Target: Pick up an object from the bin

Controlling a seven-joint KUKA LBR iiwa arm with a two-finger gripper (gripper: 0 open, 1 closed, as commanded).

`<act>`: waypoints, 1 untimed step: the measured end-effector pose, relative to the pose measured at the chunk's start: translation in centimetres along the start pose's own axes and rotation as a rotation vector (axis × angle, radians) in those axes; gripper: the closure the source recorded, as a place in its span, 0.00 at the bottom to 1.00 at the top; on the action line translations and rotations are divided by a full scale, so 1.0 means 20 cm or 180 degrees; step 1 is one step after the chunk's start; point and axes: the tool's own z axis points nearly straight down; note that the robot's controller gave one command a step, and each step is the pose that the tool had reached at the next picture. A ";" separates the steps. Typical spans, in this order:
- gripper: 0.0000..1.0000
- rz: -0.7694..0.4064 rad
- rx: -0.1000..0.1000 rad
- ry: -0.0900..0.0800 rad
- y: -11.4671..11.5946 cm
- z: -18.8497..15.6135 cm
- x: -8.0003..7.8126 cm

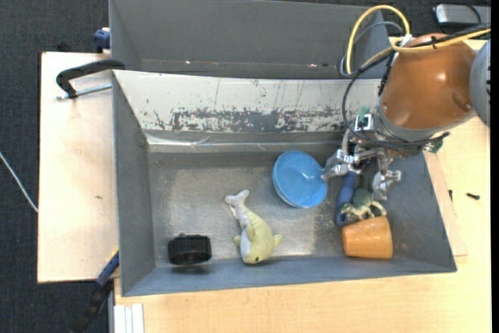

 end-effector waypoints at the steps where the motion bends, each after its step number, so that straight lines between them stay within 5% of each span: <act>1: 1.00 0.0009 -0.0001 -0.0001 0.00 0.00 0.00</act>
Offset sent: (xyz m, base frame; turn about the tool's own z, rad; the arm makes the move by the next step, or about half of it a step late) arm 0.0000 0.0000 0.0000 0.0000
